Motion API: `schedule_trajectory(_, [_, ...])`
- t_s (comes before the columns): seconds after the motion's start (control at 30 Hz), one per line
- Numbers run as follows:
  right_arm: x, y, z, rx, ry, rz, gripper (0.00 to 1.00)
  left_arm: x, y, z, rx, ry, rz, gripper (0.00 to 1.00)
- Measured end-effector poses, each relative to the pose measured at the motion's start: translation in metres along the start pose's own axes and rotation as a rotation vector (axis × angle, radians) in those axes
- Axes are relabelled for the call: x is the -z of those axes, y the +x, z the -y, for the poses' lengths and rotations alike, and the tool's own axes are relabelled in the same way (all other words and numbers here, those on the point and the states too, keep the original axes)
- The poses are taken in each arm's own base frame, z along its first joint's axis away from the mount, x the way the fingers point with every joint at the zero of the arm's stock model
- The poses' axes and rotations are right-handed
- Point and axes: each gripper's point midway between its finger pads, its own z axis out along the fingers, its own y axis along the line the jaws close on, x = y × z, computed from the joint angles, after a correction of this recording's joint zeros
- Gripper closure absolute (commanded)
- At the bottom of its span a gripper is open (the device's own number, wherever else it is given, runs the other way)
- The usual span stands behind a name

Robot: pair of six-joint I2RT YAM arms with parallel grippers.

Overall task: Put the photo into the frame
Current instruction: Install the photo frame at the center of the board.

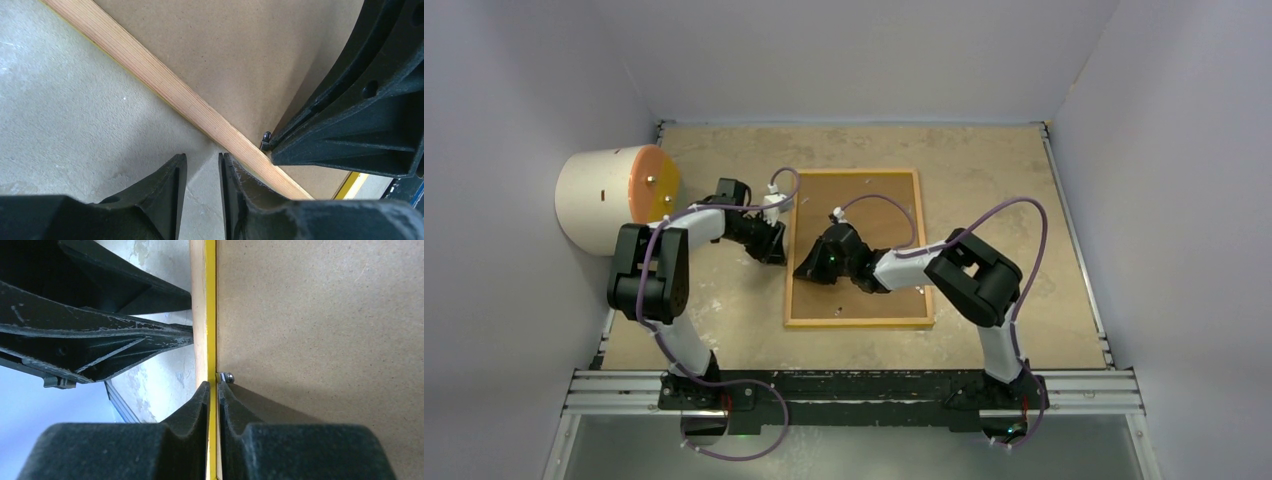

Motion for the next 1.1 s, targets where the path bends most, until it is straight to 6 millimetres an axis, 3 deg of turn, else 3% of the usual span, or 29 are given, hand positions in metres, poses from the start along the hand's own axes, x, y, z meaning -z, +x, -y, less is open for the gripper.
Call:
schedule_trajectory(0.13, [0.006,-0.013,0.002,-0.012,-0.004,0.004,0.80,0.005,-0.008,-0.002,0.005,-0.011,0.005,0.45])
schedule_trajectory(0.27, [0.023,-0.061,-0.003,-0.031,-0.029,0.077,0.79,0.014,-0.047,-0.013,-0.011,-0.041,0.068,0.40])
schedule_trajectory(0.33, [0.029,-0.092,-0.004,-0.039,-0.038,0.131,0.79,0.015,-0.071,-0.023,-0.023,-0.056,0.109,0.41])
schedule_trajectory(0.43, [0.030,-0.136,-0.005,-0.041,-0.035,0.195,0.79,0.009,-0.091,-0.038,-0.019,-0.068,0.139,0.47])
schedule_trajectory(0.57, [0.012,-0.169,-0.011,-0.019,-0.039,0.230,0.81,-0.009,-0.093,-0.055,0.028,-0.065,0.128,0.59])
schedule_trajectory(0.83, [-0.029,-0.165,0.022,-0.014,0.040,0.176,0.82,-0.023,-0.096,-0.066,0.086,-0.048,0.130,0.73])
schedule_trajectory(1.1, [-0.030,-0.168,0.029,-0.014,0.048,0.164,0.82,-0.028,-0.099,-0.062,0.084,-0.005,0.152,0.82])
